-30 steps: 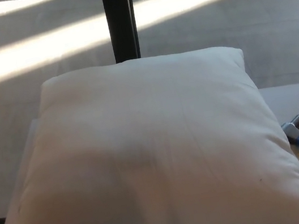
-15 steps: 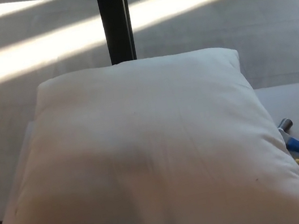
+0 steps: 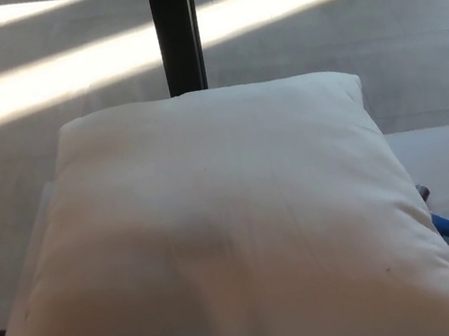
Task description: A hammer is kept on the right hand side and a pillow is kept on the left hand side on the desk infront of the robot and the robot uses its right hand to pick up the hammer and makes a downward swinging motion to hit the pillow
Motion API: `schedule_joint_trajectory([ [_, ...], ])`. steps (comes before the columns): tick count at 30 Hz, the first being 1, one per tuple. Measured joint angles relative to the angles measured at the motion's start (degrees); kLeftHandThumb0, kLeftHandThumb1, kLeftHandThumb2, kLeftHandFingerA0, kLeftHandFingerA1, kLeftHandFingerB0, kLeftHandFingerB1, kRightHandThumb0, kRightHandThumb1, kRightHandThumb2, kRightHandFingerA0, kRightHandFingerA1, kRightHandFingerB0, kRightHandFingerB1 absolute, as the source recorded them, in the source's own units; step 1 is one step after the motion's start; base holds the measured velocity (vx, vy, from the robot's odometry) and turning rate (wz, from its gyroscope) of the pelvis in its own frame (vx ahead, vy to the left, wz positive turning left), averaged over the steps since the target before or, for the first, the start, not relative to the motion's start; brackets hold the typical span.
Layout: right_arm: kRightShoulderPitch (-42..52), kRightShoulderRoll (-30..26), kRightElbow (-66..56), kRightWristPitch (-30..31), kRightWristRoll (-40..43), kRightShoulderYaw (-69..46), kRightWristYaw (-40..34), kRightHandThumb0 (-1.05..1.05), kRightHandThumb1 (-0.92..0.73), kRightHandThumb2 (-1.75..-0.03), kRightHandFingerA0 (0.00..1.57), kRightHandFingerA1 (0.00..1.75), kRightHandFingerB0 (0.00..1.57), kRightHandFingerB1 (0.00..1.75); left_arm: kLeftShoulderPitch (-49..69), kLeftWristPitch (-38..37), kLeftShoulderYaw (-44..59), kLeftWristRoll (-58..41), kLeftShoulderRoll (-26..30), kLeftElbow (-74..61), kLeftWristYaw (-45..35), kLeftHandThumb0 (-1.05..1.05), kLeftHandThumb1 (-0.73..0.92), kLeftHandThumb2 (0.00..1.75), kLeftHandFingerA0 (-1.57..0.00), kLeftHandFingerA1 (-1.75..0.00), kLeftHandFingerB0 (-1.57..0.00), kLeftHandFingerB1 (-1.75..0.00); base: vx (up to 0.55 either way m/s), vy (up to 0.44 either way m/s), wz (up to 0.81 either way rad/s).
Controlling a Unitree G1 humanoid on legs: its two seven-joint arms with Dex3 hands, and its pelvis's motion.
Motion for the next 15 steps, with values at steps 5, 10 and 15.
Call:
schedule_joint_trajectory([
  [5,0.14,-1.88,-0.59,-3.11,-0.04,-0.49,-1.06,-0.27,-0.71,-0.77,0.85,1.62,0.83,0.95,-0.39,-0.01,0.12,-0.08,0.04,0.00,-0.01,-0.68,0.73,0.62,-0.70,-0.59,-0.64,-0.46,0.00,0.000,0.00],
  [10,0.50,-2.93,0.22,-6.11,0.19,-1.65,-1.15,-0.27,-0.66,-0.86,0.81,1.70,0.76,1.27,-0.68,-0.02,0.28,-0.15,0.11,0.00,-0.01,-0.68,0.72,0.61,-0.71,-0.60,-0.64,-0.47,0.00,0.000,0.00],
  [15,1.86,-3.04,0.38,-8.31,2.76,-7.93,-0.70,-0.28,-0.66,-0.85,0.92,1.52,0.82,0.70,-0.65,-0.02,0.46,-0.19,0.19,0.05,-0.01,-0.68,0.72,0.61,-0.72,-0.57,-0.63,-0.46,0.00,0.000,0.00],
])
